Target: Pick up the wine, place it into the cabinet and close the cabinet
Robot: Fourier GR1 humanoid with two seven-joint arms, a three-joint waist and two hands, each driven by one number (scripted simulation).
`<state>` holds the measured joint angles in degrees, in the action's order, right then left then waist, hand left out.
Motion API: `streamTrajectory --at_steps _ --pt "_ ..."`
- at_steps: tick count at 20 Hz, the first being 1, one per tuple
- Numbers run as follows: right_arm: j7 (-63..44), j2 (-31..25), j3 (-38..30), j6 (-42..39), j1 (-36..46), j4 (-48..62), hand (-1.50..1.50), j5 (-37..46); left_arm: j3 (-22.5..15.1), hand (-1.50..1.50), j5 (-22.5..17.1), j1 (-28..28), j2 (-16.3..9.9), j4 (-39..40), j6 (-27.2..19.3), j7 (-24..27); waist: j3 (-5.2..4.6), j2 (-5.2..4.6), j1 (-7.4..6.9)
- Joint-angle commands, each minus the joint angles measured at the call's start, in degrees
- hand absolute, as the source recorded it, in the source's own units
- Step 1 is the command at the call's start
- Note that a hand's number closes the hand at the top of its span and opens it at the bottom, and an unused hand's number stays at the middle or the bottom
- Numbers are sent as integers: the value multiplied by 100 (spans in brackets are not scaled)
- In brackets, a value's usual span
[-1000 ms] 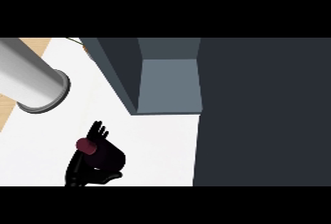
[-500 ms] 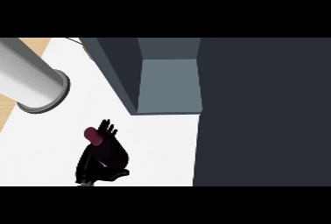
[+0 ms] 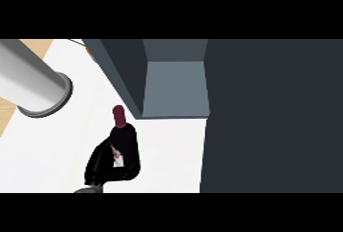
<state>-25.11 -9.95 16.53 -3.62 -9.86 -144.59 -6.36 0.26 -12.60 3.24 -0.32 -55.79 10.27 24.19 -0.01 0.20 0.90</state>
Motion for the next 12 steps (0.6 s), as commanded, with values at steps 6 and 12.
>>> streamTrajectory --at_steps 6,12 --pt "-620 -94 -177 13 -219 -1357 -150 -573 -475 150 -7 82 31 -432 -487 308 1 6 -26" --pt "-273 13 -104 35 -307 -1008 -150 -423 394 150 -726 -693 -335 -967 -63 1317 1 20 -78"
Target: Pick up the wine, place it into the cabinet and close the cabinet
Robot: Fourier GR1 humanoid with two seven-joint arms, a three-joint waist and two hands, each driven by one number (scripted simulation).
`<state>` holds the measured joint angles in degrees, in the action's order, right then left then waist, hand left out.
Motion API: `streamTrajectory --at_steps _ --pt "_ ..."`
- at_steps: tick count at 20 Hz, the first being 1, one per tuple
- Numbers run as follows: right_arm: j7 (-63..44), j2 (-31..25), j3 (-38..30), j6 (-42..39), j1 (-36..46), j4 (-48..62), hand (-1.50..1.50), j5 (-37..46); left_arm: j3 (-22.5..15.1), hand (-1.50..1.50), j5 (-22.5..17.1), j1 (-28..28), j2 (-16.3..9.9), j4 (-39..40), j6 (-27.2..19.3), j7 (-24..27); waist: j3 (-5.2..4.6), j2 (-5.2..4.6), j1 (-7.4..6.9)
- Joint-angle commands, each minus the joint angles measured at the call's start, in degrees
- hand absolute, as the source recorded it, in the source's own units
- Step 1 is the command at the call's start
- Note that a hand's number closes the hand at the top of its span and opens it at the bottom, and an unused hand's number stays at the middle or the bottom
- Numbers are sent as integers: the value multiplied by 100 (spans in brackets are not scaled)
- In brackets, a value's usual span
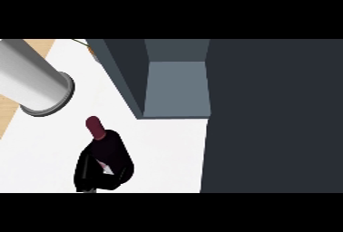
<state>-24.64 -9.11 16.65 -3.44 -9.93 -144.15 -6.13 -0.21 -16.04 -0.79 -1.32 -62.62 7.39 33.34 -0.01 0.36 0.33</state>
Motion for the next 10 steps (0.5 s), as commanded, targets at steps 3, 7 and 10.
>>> streamTrajectory --at_steps 3,7,10 --pt "-642 -108 -219 63 -107 -1219 -150 -558 329 150 -462 -336 -93 -631 305 350 0 -13 -12" --pt "-835 -170 -350 39 -128 -1307 -150 -645 -69 150 -356 -701 0 -1692 98 -215 4 -8 -23" --pt "-426 -55 -107 -65 -435 -1162 -150 -482 -410 150 -231 -799 128 -2044 -191 -515 6 -9 2"
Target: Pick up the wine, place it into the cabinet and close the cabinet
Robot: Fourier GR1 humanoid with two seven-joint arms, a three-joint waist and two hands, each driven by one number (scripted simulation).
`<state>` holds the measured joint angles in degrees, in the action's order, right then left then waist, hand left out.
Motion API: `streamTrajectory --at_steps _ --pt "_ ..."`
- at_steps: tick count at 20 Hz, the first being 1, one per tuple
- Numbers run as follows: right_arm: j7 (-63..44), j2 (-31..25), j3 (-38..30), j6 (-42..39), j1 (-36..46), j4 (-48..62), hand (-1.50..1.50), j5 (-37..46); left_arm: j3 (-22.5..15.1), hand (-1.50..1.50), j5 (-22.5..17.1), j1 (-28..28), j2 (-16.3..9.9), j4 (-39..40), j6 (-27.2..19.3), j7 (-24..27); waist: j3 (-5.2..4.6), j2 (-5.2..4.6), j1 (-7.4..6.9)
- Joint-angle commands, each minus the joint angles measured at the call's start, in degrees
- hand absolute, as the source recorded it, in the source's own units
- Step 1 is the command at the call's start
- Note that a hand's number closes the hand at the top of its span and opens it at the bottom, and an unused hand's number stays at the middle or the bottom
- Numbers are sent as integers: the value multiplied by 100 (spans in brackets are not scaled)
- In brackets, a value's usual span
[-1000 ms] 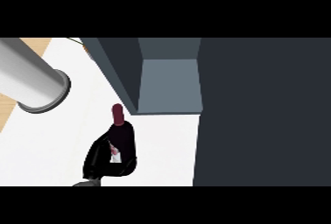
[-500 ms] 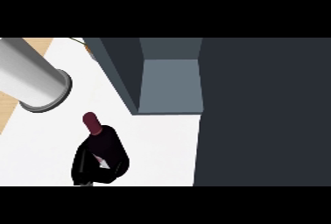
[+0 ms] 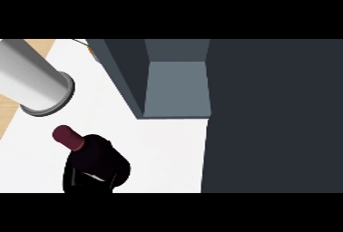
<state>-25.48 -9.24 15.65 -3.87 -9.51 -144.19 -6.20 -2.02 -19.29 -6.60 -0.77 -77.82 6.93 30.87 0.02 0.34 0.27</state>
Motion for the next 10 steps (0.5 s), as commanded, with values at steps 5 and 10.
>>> streamTrajectory --at_steps 5,10 --pt "-480 -61 -69 -37 -333 -1303 -150 -571 -951 150 246 -68 75 -1746 -1158 -1071 6 17 22" --pt "-476 -2 -121 -42 -87 -905 -150 -514 -1652 150 300 788 76 -1977 -2448 -1940 1 -19 47"
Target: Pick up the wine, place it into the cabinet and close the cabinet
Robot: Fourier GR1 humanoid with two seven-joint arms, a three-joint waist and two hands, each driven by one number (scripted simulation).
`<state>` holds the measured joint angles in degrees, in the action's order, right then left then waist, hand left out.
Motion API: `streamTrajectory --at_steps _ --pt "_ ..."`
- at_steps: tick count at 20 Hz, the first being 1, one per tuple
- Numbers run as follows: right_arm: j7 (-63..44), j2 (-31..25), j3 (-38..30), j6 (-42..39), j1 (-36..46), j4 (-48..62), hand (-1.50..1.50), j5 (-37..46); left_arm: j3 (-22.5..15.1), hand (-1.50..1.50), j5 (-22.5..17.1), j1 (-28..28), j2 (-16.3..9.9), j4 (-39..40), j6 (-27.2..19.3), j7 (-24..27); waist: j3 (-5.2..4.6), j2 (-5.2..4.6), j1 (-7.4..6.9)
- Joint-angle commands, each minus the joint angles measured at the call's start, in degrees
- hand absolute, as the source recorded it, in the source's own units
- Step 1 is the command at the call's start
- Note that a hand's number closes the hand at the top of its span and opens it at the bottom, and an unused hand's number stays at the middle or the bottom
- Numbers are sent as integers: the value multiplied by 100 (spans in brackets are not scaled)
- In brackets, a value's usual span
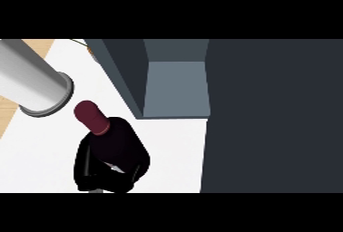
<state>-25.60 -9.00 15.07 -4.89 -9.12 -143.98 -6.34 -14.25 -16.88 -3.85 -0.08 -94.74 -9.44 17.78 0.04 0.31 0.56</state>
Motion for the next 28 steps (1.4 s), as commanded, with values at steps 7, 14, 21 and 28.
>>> streamTrajectory --at_steps 7,14,21,28 --pt "-475 -52 50 -8 -504 -1292 -150 -521 -808 150 -263 1594 8 -87 -2050 -1165 -1 -10 130" --pt "-512 -38 -464 -45 -264 -1168 -150 -894 -605 150 -207 2438 8 764 -2434 -1428 -1 -22 61" --pt "-366 8 -394 -226 -277 -1005 -150 -891 -1084 150 -626 2862 8 2055 -2910 -601 -5 -38 116" --pt "-154 82 -417 -340 -318 -884 -150 -942 -1344 150 -1271 2731 8 2871 -2899 321 -7 -50 146"
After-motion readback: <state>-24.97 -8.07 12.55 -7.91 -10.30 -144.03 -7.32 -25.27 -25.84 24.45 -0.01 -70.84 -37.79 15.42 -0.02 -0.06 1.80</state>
